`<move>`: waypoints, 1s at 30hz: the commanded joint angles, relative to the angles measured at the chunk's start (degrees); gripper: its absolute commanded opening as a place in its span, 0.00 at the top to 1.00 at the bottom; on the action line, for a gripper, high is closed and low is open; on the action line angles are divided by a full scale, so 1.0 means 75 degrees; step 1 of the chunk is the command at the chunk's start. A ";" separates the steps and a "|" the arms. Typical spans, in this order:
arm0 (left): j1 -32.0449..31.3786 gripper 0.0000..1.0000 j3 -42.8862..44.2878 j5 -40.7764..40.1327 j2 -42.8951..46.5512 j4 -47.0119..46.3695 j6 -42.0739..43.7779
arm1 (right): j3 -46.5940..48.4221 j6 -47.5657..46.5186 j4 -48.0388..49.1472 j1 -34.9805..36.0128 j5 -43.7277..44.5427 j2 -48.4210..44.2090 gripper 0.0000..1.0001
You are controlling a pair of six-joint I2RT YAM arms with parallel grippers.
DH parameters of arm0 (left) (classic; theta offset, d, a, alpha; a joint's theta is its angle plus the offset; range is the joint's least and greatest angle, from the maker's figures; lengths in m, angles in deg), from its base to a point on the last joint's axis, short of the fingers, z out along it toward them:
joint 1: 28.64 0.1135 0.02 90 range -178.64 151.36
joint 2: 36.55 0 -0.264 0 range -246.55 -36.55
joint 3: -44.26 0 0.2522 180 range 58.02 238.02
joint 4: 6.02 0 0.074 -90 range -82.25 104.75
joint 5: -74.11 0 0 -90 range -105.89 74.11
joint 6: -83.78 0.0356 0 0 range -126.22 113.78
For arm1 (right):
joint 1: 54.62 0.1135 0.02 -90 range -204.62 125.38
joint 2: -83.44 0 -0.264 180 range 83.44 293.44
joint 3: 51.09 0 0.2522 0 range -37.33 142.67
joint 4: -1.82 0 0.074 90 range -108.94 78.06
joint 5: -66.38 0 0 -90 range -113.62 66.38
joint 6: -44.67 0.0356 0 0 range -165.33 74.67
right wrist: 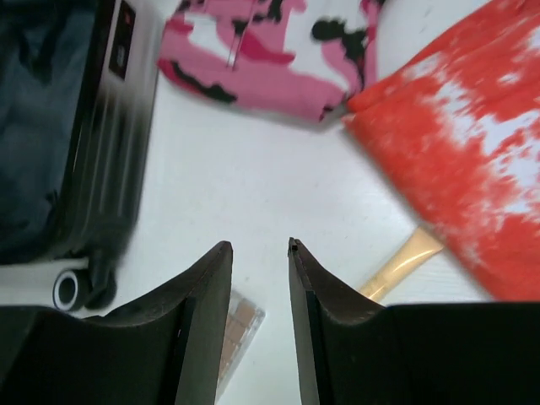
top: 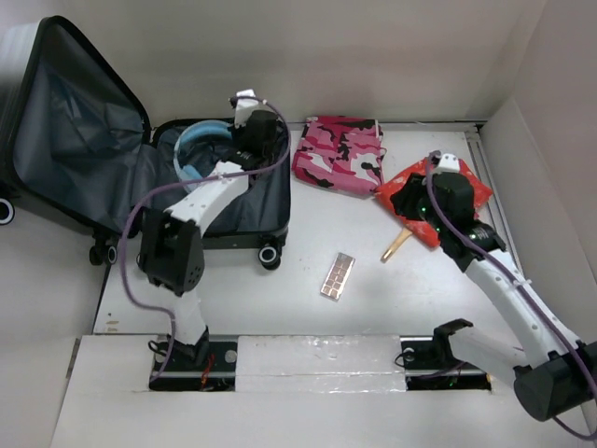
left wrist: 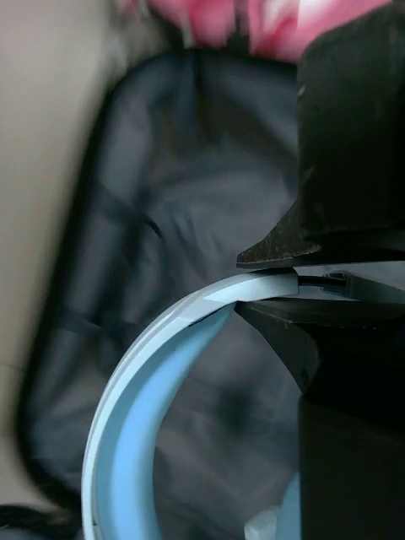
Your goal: Pack the luggage
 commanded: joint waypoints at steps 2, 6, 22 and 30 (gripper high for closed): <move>0.0345 1.00 0.0243 -0.0418 -0.0873 0.0832 -0.0576 | -0.0297 0.0113 0.0566 0.0666 0.0175 0.0368 0.63; 0.0416 0.69 0.0243 -0.0418 -0.1237 0.0915 -0.0869 | -0.0661 0.0918 -0.0159 0.1206 0.1673 0.0720 0.58; -0.2098 0.31 -0.3879 0.1937 0.3120 -0.2155 -0.1714 | -0.1529 0.2633 -0.0302 0.0996 0.2860 0.2864 0.51; -0.3099 0.31 -0.5380 0.3472 0.4035 -0.2964 -0.2017 | -0.1271 0.2831 -0.0371 0.0586 0.2110 0.3240 0.58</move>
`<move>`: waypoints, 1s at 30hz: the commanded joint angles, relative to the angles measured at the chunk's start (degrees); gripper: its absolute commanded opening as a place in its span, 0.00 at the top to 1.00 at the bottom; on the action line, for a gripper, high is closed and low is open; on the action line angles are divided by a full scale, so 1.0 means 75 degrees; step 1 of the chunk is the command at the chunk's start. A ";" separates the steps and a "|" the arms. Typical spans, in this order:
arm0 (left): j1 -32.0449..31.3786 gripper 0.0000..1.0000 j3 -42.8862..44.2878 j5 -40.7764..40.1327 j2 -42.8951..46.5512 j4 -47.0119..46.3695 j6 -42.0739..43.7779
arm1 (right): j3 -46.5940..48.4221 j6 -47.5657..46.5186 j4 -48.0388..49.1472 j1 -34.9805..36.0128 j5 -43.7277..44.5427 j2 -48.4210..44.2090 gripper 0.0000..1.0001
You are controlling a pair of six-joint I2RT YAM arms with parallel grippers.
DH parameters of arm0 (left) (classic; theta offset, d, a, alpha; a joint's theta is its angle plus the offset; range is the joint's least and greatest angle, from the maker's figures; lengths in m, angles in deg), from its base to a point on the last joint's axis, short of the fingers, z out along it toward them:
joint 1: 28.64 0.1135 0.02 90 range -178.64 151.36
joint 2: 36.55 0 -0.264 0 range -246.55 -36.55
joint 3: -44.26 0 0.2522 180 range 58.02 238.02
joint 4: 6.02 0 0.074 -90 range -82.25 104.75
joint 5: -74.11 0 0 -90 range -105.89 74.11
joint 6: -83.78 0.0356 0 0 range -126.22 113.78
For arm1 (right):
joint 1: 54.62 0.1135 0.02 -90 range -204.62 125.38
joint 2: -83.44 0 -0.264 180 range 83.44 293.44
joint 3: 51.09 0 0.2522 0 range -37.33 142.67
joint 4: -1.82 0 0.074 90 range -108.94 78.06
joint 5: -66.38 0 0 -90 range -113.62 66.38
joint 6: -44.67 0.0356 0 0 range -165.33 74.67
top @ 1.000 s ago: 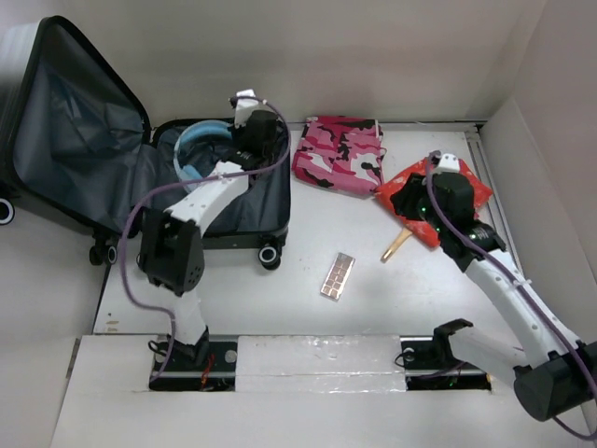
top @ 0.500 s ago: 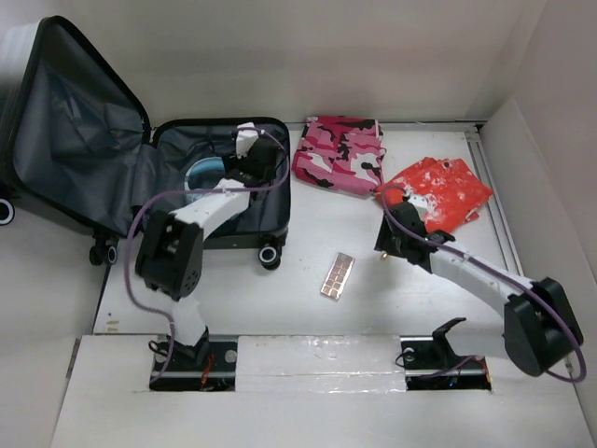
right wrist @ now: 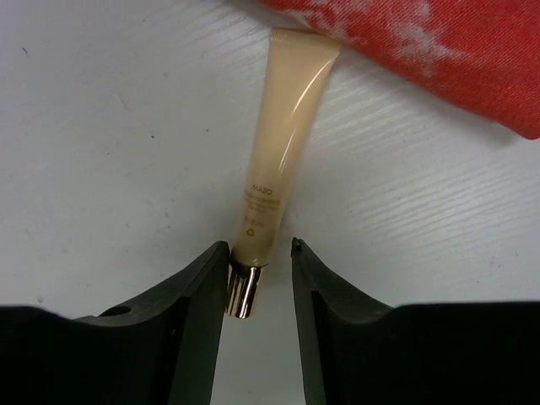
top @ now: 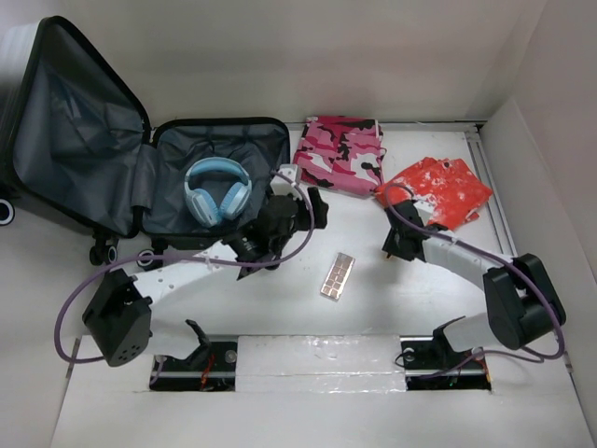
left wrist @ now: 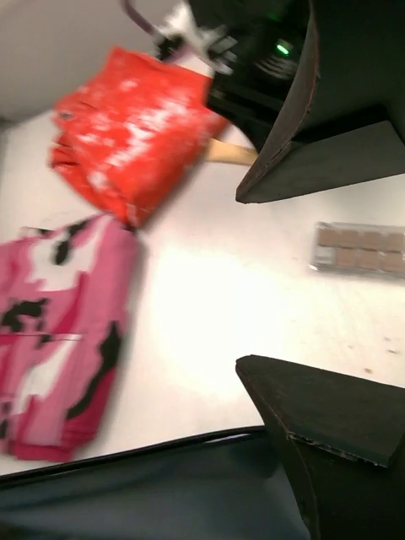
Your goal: Pack the luggage
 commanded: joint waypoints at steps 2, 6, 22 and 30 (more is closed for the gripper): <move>0.0001 0.31 -0.0847 0.0754 0.0656 -0.0476 -0.0234 | 0.0303 0.0340 -0.0025 -0.0067 -0.0317 0.0046 0.58; 0.0001 0.31 -0.1212 0.0754 0.1265 -0.0546 -0.0234 | 0.0454 0.0412 -0.0026 0.0003 -0.0610 0.0199 0.60; -0.1707 0.32 -0.2138 0.0479 0.2460 -0.0030 0.0164 | 0.3170 -0.0957 0.0092 0.0788 -0.1249 0.0150 0.87; -0.1979 0.32 -0.3040 0.0098 0.4569 0.0215 -0.0645 | 0.8450 -0.2249 0.0010 0.1561 -0.4194 0.3524 0.90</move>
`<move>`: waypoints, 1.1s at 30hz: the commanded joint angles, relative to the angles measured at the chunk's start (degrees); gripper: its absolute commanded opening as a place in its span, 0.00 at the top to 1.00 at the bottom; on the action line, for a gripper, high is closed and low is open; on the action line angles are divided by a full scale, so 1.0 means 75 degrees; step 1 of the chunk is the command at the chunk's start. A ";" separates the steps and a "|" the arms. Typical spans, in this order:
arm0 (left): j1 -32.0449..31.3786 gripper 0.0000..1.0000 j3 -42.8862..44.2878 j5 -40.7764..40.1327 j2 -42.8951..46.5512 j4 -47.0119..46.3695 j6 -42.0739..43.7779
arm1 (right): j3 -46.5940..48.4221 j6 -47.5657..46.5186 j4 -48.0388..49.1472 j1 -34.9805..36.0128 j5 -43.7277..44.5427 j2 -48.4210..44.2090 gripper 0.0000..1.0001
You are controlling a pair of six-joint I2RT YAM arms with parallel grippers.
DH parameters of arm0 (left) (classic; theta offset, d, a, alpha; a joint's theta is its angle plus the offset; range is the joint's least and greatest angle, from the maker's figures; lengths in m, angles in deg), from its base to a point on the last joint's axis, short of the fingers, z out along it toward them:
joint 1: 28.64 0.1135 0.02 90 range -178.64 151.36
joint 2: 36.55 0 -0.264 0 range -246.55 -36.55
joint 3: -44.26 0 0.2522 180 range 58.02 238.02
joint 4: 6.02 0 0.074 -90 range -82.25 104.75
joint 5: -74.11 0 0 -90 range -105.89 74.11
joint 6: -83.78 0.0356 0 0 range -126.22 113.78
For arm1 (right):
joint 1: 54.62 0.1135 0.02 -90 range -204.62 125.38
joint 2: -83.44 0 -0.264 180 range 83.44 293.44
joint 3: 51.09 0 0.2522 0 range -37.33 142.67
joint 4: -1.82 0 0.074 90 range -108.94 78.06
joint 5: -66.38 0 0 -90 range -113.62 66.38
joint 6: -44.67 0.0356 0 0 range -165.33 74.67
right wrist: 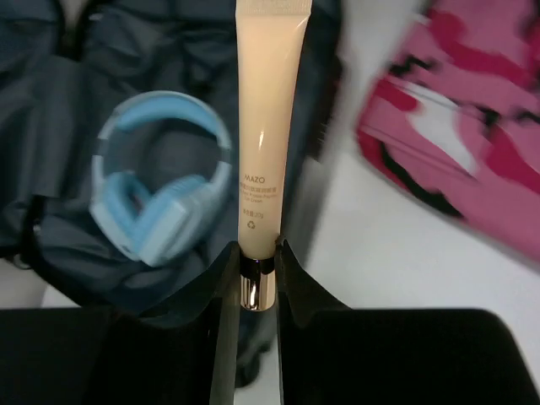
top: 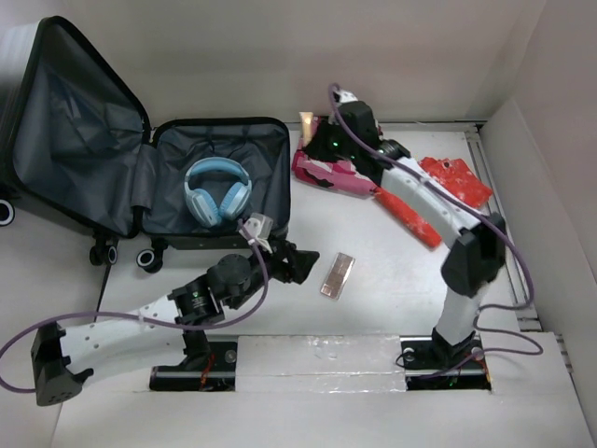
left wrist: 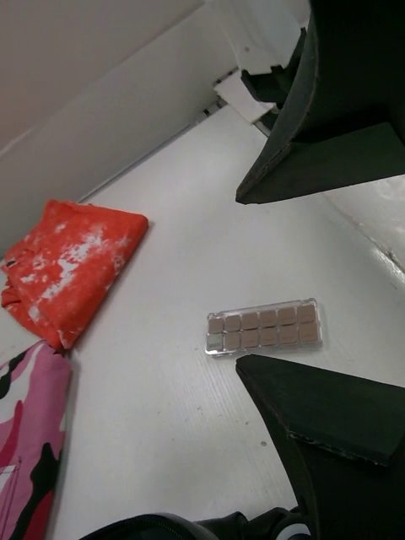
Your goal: Pack the luggage
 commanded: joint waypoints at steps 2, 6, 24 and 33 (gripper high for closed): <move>0.0008 0.32 -0.0232 -0.0425 0.0567 0.0257 -0.0353 | 0.2059 -0.0654 -0.0055 0.0542 -0.1988 0.1739 0.82; 0.0008 0.32 -0.0302 -0.0495 0.0545 0.0492 -0.0436 | 0.3795 -0.0654 -0.0569 0.0801 -0.2330 0.2784 0.39; -0.0904 0.24 0.2837 -0.1195 -0.5910 0.1510 0.0256 | -0.3509 -0.0666 0.0988 -0.0839 -0.0349 -0.3037 0.30; -0.1222 0.23 0.3659 -0.2169 -0.7928 0.2260 -0.0036 | -0.4850 -0.0830 0.0824 -0.1261 -0.0419 -0.4537 0.31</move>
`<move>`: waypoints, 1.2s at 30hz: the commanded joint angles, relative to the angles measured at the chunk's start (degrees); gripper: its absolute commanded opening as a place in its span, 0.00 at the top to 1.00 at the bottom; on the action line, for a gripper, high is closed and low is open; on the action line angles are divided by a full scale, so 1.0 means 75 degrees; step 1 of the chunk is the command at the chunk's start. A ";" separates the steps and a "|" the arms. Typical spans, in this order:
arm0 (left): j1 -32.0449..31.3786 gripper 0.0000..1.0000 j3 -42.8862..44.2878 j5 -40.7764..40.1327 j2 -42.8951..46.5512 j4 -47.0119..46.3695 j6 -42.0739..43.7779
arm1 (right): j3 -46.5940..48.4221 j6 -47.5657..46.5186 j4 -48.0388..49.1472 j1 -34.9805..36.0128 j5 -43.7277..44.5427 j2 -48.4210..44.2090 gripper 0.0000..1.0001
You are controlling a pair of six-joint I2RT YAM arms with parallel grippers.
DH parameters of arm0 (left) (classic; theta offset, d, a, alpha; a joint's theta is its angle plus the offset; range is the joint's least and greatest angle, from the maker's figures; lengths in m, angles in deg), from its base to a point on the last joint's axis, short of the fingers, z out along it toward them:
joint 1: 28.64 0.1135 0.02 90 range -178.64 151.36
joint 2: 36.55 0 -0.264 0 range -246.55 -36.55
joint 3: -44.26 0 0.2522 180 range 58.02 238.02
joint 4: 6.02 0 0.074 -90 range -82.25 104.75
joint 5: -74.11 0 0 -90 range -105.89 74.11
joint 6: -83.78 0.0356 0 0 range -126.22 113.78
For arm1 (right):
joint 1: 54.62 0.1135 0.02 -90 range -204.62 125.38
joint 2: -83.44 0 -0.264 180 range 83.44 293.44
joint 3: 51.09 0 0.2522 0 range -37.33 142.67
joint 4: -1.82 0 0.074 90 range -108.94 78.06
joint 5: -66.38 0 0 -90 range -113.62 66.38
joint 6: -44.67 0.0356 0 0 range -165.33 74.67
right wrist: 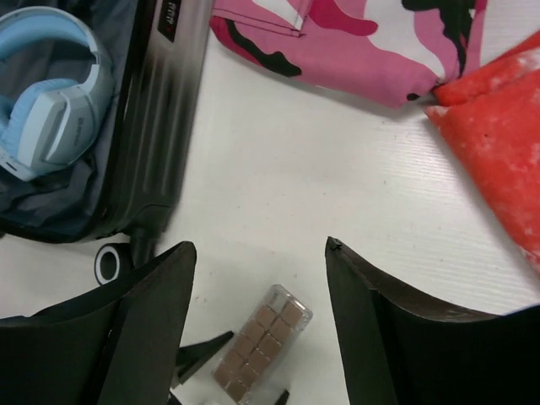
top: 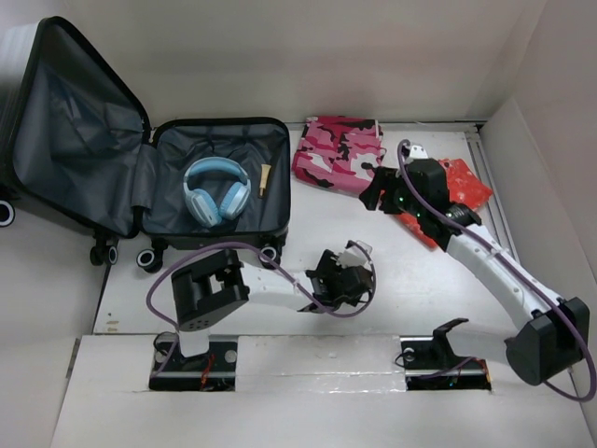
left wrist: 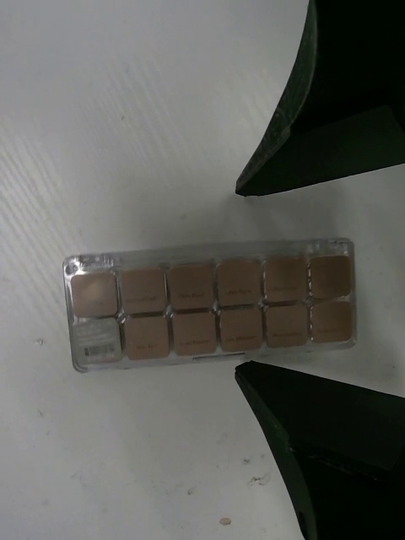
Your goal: Pack the luggage
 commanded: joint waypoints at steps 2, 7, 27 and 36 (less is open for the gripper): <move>0.0052 0.24 0.0296 -0.0808 -0.0302 0.0674 -0.0474 | -0.0313 -0.0154 0.0303 -0.0131 0.0041 -0.0611 0.31; 0.0052 0.26 0.0027 -0.0877 -0.0092 0.0334 -0.0615 | -0.0537 -0.0154 0.0385 -0.0272 -0.0122 -0.0717 0.31; 0.1851 0.82 0.1605 -0.1579 0.1044 -0.0263 0.0451 | -0.1099 -0.0072 0.0385 -0.0412 0.0064 -0.1607 0.33; 0.5639 0.75 0.4266 -0.0082 -0.0206 0.0227 0.0439 | -0.1662 0.0069 0.0700 -0.0015 -0.0475 -0.1608 0.33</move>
